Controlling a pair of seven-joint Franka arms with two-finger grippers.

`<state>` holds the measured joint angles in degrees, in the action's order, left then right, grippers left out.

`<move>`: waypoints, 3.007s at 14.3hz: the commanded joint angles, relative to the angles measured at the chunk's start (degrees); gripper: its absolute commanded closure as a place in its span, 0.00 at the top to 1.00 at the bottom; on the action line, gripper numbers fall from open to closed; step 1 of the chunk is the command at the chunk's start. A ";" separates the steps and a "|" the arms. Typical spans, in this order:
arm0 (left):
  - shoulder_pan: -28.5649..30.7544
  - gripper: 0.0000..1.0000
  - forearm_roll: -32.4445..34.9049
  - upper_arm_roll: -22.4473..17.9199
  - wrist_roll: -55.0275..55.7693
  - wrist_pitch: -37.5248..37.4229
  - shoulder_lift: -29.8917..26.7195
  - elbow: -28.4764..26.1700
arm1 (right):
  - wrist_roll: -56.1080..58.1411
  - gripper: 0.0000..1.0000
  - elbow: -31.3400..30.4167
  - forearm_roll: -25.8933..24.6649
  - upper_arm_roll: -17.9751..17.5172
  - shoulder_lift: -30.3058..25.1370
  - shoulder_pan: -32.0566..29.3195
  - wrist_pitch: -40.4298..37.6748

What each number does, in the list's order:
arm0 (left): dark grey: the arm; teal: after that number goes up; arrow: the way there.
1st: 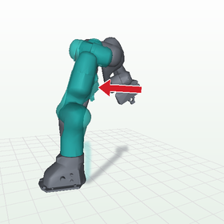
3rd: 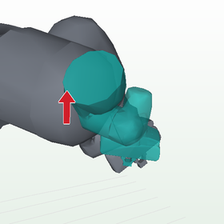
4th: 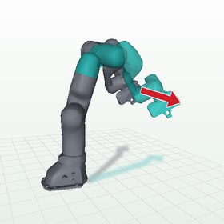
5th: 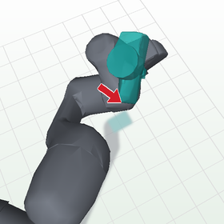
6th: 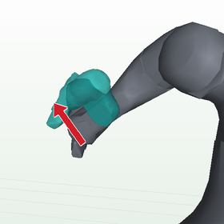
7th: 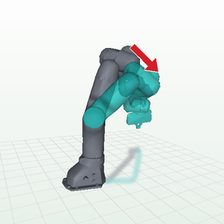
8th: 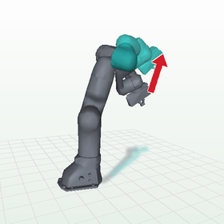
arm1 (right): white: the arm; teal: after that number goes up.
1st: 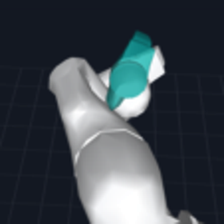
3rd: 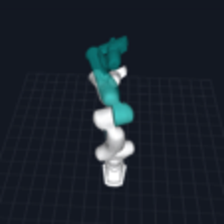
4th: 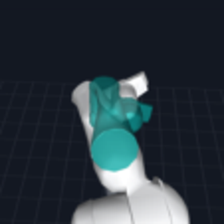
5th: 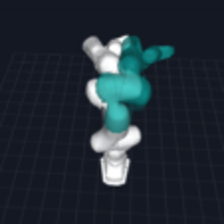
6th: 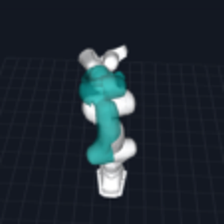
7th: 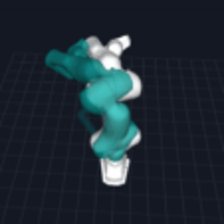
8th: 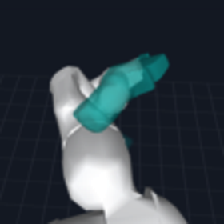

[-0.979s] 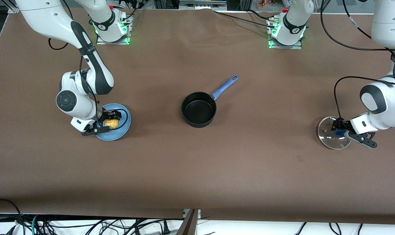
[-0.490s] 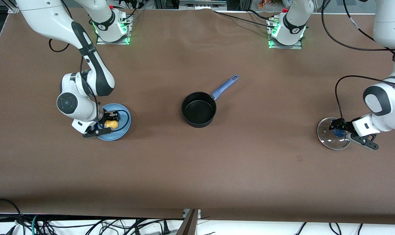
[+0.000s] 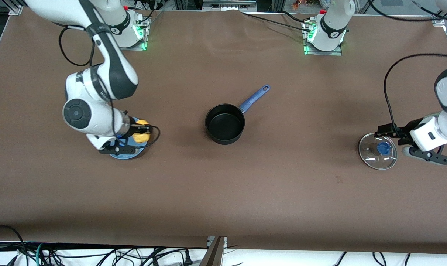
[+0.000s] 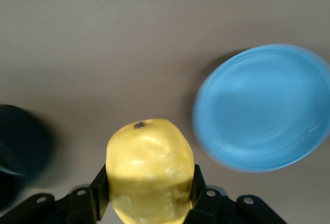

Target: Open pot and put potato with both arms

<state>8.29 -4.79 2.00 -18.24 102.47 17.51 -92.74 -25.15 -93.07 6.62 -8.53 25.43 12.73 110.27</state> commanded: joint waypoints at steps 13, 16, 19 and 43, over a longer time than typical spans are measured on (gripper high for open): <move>-3.20 1.00 4.27 4.86 24.56 -21.79 -11.89 6.69 | -46.65 0.31 12.38 2.98 0.61 18.32 22.77 19.46; -2.93 1.00 1.63 4.42 24.39 -21.61 -11.19 6.78 | -46.65 0.31 12.03 -0.02 0.62 20.53 23.66 19.99; -3.28 1.00 2.07 4.33 24.39 -21.35 -11.27 6.78 | -46.65 0.32 12.03 -0.64 0.62 21.94 24.27 20.42; -2.93 1.00 3.30 4.50 23.51 -20.73 -11.09 6.78 | 2.96 1.00 8.97 -0.90 28.65 -10.57 15.87 -20.09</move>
<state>5.44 -1.96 6.56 5.39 82.11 5.75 -87.42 -30.25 -80.11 5.91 20.80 18.99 32.21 90.72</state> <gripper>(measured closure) 0.000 0.000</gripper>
